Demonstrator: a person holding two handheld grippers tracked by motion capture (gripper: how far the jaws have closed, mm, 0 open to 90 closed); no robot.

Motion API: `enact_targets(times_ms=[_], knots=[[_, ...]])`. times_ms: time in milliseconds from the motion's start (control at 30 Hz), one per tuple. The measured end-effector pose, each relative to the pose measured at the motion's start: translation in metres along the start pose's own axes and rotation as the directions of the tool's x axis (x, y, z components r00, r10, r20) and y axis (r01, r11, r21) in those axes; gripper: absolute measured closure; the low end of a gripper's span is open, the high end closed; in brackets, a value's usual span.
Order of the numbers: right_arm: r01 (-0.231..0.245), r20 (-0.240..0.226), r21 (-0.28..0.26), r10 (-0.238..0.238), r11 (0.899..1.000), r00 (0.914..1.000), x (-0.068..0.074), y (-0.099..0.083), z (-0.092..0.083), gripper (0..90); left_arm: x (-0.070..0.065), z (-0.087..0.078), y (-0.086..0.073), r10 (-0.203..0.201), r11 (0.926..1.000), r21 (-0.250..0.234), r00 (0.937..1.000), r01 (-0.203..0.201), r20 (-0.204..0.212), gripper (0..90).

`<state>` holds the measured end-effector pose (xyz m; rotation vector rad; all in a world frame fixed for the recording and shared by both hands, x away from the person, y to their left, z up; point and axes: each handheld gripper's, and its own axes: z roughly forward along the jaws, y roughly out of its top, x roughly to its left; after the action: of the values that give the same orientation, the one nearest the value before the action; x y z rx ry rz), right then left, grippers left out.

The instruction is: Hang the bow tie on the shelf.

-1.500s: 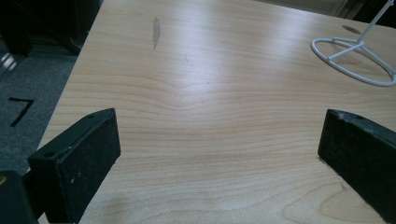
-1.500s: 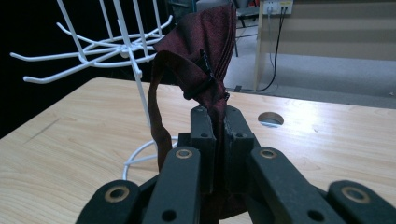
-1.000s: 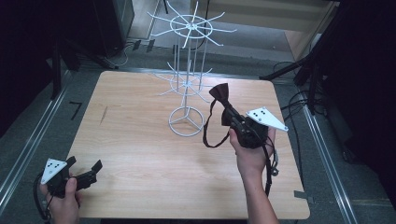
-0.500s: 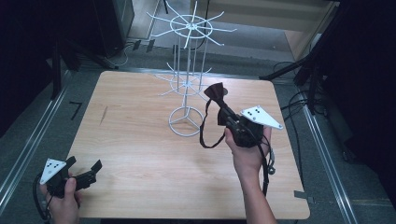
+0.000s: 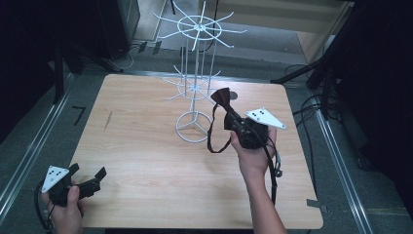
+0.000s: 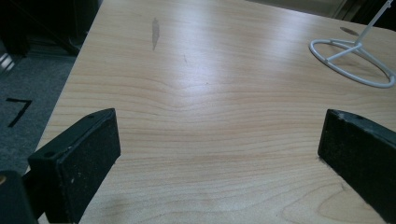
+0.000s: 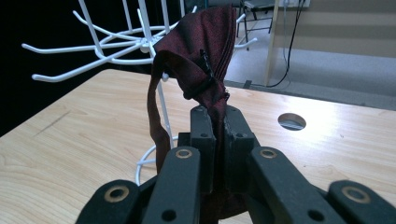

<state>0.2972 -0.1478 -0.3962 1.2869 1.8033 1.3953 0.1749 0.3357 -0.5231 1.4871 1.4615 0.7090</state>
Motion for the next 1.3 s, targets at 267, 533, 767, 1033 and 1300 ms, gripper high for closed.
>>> enact_targets(times_ms=[267,533,767,1033,1300], knots=[[0.005,0.002,0.014,-0.005,1.000,1.0000,0.005,-0.005,0.010,86.2,0.000,0.000,0.000,-0.002,1.0000,-0.001,1.0000,0.002,0.001,0.0],[0.008,0.020,0.050,-0.009,0.999,0.9998,0.007,-0.018,0.024,86.1,0.000,0.000,0.000,-0.001,1.0000,0.001,1.0000,0.001,0.001,0.0],[0.013,0.024,0.073,-0.015,0.997,0.9996,0.011,-0.026,0.034,86.0,0.000,0.000,0.000,0.000,1.0000,0.000,1.0000,0.000,0.002,0.0],[0.010,0.032,0.102,-0.013,0.995,0.9994,0.011,-0.032,0.042,86.0,0.000,0.000,0.000,0.000,1.0000,0.002,1.0000,0.000,0.001,0.0],[0.014,0.039,0.128,-0.019,0.992,0.9991,0.011,-0.039,0.051,86.0,0.000,0.000,0.000,0.000,1.0000,0.002,1.0000,0.000,0.001,0.0]])
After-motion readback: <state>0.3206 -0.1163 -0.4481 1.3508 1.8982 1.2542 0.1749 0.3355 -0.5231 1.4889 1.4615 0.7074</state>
